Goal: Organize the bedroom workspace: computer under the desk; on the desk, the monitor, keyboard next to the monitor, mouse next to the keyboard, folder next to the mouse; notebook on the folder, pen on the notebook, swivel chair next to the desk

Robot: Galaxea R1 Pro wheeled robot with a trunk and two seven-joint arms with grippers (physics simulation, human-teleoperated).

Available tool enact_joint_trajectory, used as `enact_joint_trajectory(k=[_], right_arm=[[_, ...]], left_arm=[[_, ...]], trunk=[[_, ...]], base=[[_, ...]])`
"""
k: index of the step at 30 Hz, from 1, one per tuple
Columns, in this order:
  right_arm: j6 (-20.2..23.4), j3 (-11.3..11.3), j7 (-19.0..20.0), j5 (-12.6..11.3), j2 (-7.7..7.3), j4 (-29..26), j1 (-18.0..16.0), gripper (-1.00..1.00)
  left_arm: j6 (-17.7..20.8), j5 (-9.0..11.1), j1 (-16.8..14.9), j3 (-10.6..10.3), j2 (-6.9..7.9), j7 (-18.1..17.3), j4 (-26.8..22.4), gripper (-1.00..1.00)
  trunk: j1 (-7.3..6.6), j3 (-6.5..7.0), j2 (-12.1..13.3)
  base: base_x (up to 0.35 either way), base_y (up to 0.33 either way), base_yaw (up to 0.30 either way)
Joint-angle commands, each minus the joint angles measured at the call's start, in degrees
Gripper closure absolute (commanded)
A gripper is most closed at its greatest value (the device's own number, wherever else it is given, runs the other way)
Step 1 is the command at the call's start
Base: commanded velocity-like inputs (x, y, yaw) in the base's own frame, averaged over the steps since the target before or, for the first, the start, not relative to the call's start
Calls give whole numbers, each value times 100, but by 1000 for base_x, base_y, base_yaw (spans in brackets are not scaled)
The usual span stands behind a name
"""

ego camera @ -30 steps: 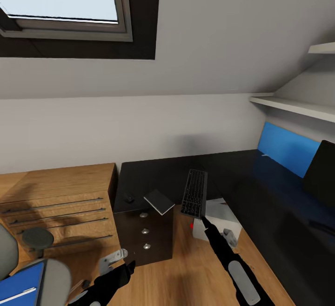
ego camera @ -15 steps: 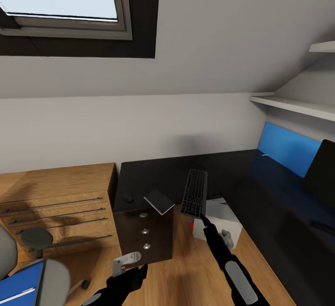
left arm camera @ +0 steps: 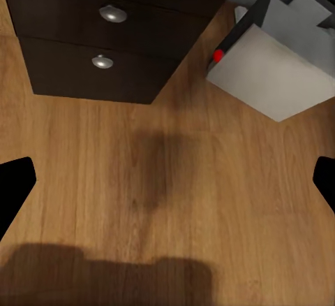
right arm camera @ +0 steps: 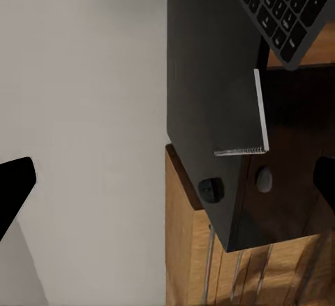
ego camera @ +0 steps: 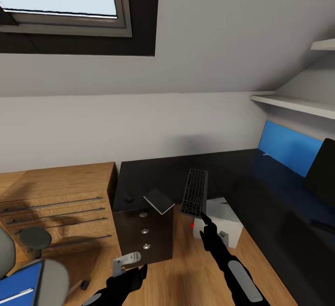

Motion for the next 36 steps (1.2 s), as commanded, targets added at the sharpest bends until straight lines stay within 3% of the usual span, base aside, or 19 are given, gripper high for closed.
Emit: enact_joint_trajectory(k=[1,8,16,19,21,24,36], right_arm=[[18,0,57,-52,0,1,-3,-100],[-16,-7,138,-33,-2,8,-3,-100],[-527,10,153,-14,-9,8,-3,-100],[-553,16,279,-3,-9,-2,-3,-100],[-558,27,679,6,-2,-7,-3,-100],[-555,48,798,-7,0,-7,-3,-100],[-548,36,802,-27,6,8,-3,-100]], left_arm=[[9,60,-2,-3,0,53,-10,-100],[9,60,-2,-3,0,53,-10,-100],[9,60,-2,-3,0,53,-5,-100],[9,60,-2,-3,0,53,-3,-100],[9,60,-2,-3,0,53,-4,-100],[9,60,-2,-3,0,53,-8,-100],[9,60,-2,-3,0,53,-4,-100]], trunk=[[25,-28,-50],[179,-153,-331],[354,-297,-652],[420,-351,-772],[464,-387,-852],[530,-440,-973],[794,-656,-1454]], base=[[0,0,0],[0,0,0],[0,0,0],[0,0,0],[0,0,0],[0,0,0],[0,0,0]])
